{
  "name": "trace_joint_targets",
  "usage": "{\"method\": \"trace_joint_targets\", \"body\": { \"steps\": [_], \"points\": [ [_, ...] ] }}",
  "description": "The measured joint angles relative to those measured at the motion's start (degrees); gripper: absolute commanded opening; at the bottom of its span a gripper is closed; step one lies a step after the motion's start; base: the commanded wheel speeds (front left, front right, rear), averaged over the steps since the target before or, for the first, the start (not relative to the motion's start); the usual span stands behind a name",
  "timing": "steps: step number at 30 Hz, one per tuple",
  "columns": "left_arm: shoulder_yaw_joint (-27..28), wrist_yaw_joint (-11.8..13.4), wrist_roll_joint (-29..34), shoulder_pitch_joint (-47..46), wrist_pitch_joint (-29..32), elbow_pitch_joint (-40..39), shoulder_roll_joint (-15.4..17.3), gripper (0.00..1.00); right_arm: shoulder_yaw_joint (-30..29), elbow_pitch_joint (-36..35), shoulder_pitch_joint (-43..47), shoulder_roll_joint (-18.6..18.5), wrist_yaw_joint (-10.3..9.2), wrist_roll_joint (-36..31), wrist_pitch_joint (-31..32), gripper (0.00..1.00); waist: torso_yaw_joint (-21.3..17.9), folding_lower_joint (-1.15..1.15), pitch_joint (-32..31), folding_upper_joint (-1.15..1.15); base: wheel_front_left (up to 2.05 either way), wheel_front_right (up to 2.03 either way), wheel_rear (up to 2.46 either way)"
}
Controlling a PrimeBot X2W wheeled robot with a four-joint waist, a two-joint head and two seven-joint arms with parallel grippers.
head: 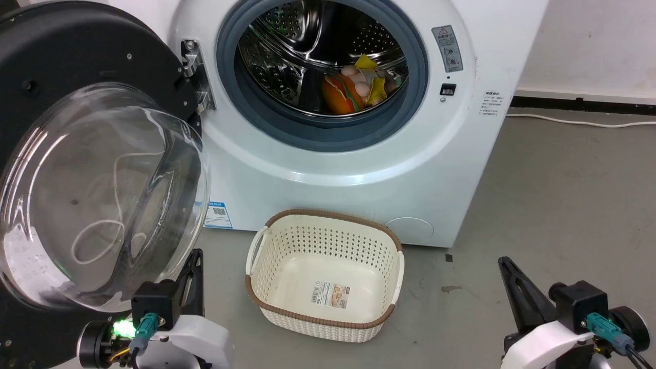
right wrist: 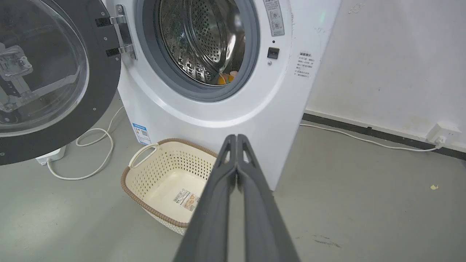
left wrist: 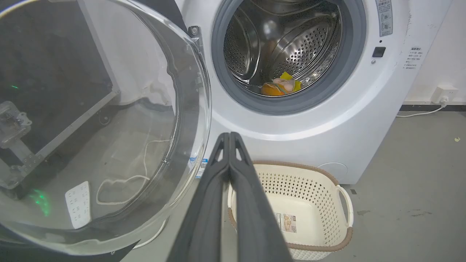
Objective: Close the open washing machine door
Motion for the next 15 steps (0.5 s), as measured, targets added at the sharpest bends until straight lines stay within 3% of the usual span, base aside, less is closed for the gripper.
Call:
{"method": "trace_joint_targets", "body": {
  "steps": [11,12,15],
  "points": [
    [0.00,0.00,0.00,0.00,0.00,0.00,0.00,0.00,0.00,0.00,0.00,0.00,0.00,0.00,0.00,0.00,0.00,0.00,0.00,0.00,0.00,0.00,0.00],
    [0.03,0.00,0.00,0.00,0.00,0.00,0.00,1.00,0.02,0.00,0.00,0.00,0.00,0.00,0.00,1.00,0.00,0.00,0.00,0.00,0.00,0.00,0.00],
    [-0.01,-0.01,0.00,-0.02,0.00,0.07,0.00,1.00,0.01,0.04,0.03,0.00,0.00,0.03,0.00,1.00,0.00,0.00,0.00,0.00,0.00,0.00,0.00]
  ]
}}
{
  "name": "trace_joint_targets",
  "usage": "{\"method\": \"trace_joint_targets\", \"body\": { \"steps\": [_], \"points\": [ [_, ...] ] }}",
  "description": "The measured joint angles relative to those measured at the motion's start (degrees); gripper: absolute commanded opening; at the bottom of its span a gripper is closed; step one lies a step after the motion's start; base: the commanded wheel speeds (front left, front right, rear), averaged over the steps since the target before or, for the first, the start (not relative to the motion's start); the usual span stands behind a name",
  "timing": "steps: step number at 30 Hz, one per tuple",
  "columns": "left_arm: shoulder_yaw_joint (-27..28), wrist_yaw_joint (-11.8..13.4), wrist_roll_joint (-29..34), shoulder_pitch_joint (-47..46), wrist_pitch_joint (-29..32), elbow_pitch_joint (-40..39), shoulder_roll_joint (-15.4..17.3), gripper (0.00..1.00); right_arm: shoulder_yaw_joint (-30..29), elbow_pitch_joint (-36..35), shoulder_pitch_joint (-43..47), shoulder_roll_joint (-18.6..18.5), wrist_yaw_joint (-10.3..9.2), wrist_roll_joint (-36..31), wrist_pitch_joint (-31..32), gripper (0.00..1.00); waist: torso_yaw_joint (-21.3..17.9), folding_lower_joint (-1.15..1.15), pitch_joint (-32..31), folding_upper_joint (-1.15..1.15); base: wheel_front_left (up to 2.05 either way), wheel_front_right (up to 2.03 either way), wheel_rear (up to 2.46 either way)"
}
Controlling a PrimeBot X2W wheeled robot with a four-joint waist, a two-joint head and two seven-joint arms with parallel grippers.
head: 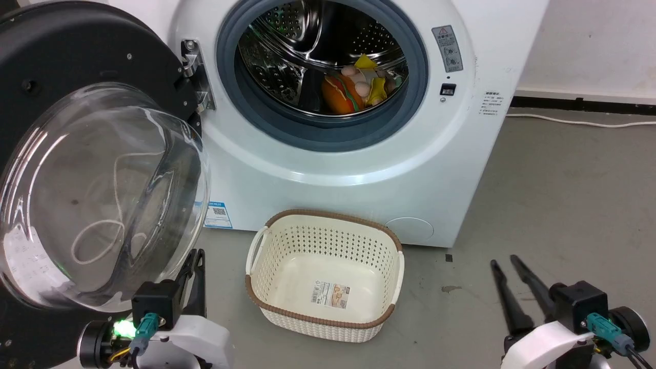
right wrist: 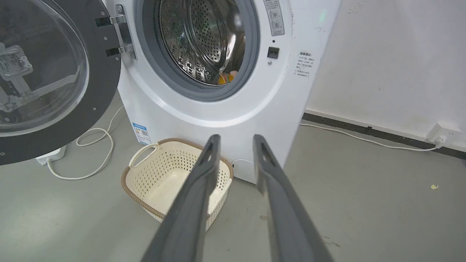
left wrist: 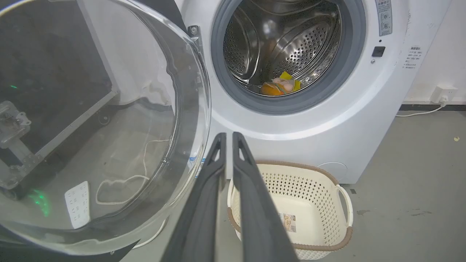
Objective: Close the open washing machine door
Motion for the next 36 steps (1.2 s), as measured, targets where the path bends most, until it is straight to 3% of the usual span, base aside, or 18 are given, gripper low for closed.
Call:
{"method": "trace_joint_targets", "body": {
  "steps": [20,36],
  "points": [
    [-0.89,0.00,-0.55,-0.02,-1.65,0.64,0.00,1.00,-0.57,0.52,0.10,-0.01,0.00,1.55,-1.71,1.00,1.35,0.00,0.00,0.00,0.00,0.00,0.00],
    [-1.04,-0.02,-0.68,-0.01,-3.63,1.10,0.01,1.00,0.96,1.08,0.31,-0.01,0.00,2.50,-3.66,1.00,7.39,0.00,-0.42,0.00,0.00,0.00,0.00]
  ]
}}
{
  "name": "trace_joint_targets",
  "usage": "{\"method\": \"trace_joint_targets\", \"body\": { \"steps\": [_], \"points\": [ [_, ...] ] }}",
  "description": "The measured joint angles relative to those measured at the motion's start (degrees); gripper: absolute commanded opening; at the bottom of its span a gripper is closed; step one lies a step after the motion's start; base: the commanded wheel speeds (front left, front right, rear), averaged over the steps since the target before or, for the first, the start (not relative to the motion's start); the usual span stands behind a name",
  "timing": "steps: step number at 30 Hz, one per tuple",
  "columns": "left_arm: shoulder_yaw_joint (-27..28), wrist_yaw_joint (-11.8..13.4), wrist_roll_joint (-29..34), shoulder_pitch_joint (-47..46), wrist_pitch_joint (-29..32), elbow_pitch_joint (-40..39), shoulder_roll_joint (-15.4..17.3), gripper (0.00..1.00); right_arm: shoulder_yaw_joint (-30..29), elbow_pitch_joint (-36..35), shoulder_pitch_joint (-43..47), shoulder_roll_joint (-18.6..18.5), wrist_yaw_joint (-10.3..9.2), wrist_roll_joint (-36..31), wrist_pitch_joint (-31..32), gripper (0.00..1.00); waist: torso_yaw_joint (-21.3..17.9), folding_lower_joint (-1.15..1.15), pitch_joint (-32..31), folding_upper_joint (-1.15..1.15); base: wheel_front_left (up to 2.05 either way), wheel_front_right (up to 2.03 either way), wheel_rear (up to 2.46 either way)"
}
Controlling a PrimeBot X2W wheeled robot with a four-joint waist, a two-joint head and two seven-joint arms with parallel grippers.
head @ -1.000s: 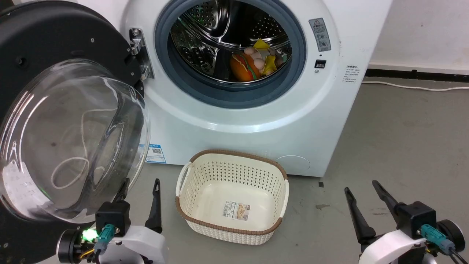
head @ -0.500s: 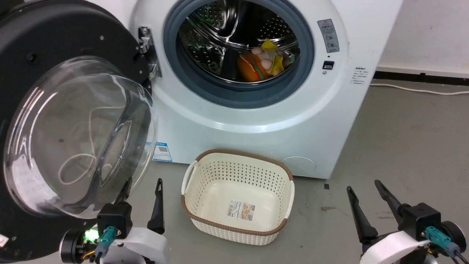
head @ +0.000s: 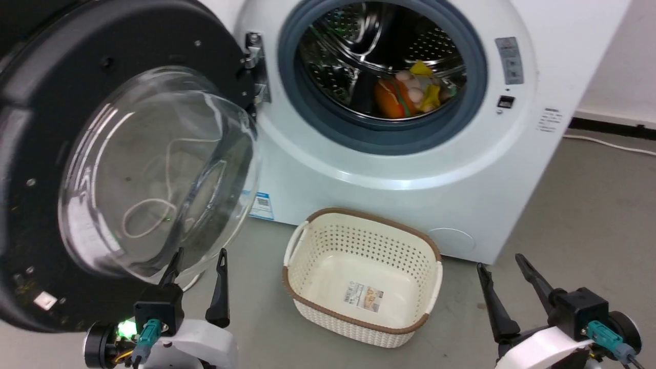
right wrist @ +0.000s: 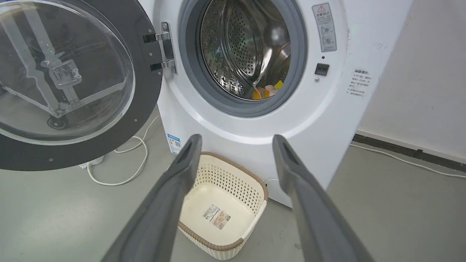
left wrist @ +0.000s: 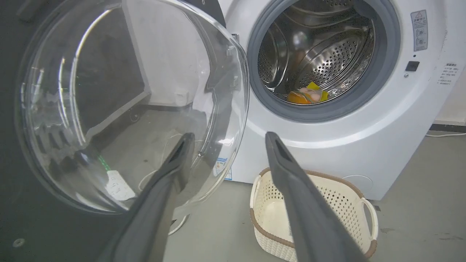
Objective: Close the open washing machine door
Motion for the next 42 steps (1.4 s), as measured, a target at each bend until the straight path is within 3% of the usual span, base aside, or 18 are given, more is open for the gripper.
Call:
{"method": "trace_joint_targets", "body": {
  "steps": [42],
  "points": [
    [1.72,2.55,-2.54,3.10,-5.06,-4.41,-0.01,1.00,9.17,5.93,-2.93,-0.09,0.00,2.27,-5.04,1.00,11.31,0.00,1.55,0.00,-0.03,-0.03,-0.03]
  ]
}}
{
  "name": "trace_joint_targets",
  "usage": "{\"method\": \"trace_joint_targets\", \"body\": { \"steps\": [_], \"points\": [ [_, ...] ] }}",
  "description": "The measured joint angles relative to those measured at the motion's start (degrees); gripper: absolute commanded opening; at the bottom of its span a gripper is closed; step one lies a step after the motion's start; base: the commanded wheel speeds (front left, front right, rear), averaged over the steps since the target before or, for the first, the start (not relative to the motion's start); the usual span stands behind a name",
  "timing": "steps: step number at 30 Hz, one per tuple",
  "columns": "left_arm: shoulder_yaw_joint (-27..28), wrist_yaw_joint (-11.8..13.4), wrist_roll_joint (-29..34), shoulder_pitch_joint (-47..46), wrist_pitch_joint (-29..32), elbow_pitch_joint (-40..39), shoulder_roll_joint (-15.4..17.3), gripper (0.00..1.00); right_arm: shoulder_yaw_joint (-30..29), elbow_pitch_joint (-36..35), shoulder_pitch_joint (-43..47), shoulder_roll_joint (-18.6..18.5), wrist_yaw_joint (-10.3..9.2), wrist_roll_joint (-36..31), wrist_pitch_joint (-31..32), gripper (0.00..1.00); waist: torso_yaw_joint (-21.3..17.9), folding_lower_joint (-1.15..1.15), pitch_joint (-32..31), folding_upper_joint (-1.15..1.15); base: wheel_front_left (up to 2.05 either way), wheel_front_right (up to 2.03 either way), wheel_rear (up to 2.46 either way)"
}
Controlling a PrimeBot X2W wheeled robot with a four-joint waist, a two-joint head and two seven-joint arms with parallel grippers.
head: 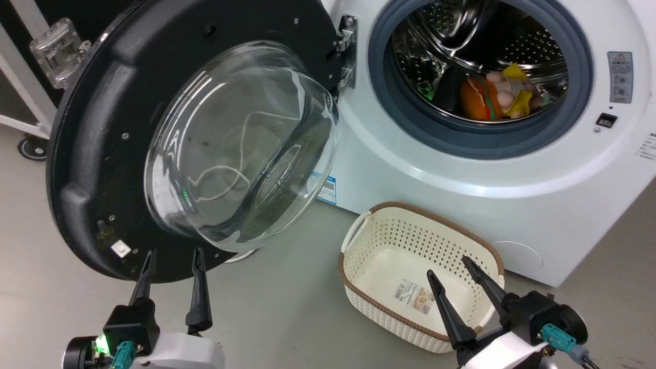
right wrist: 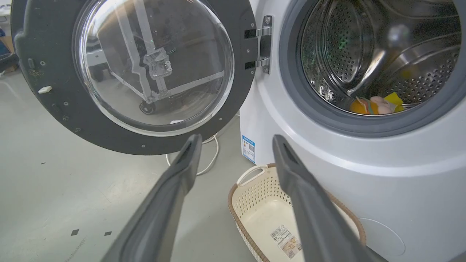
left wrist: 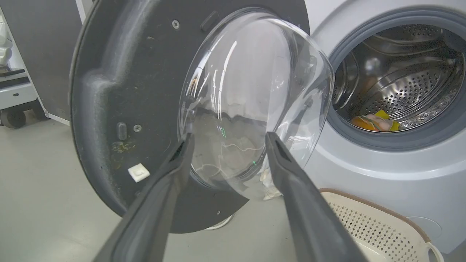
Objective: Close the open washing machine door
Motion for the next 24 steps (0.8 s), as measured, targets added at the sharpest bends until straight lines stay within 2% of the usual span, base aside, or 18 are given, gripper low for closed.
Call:
{"method": "trace_joint_targets", "body": {
  "steps": [4,5,6,11,17,21,24],
  "points": [
    [0.10,0.03,-0.03,0.06,-0.47,-0.36,0.00,1.00,0.16,0.21,0.00,0.00,0.00,0.40,-0.51,1.00,0.97,0.00,0.05,0.00,0.00,0.00,0.00],
    [0.12,0.02,-0.19,0.06,-0.56,-0.40,0.00,0.96,0.15,0.31,0.00,0.00,0.00,0.40,-0.57,1.00,1.23,0.00,0.08,0.00,0.00,0.00,0.00],
    [0.15,0.01,-0.38,0.06,-0.66,-0.42,0.00,0.00,0.15,0.35,0.00,0.00,0.00,0.40,-0.66,1.00,1.48,0.00,0.13,0.00,0.00,0.00,0.00],
    [0.86,-0.66,-2.16,0.03,-1.26,-0.76,-0.01,0.00,-0.21,0.35,0.02,0.00,0.00,0.40,-1.18,1.00,2.64,0.00,0.79,0.00,0.00,0.00,0.00],
    [4.15,-3.34,-3.61,-2.32,-1.96,-3.43,0.45,0.00,-1.33,0.05,0.31,0.00,0.00,0.34,-2.00,1.00,4.03,0.00,2.14,0.00,0.00,0.00,0.00],
    [7.68,-5.19,-5.93,-6.33,-2.47,-4.66,2.72,0.00,-2.63,-0.53,0.96,-0.01,0.00,-0.08,-2.50,1.00,4.96,0.00,3.37,0.00,0.00,0.00,0.00],
    [11.28,-6.02,-8.79,-9.76,-2.70,-3.93,5.69,0.00,-2.76,-0.85,1.02,-0.09,0.00,-0.48,-2.63,1.00,5.10,0.00,4.67,0.00,0.00,0.00,0.00]
  ]
}}
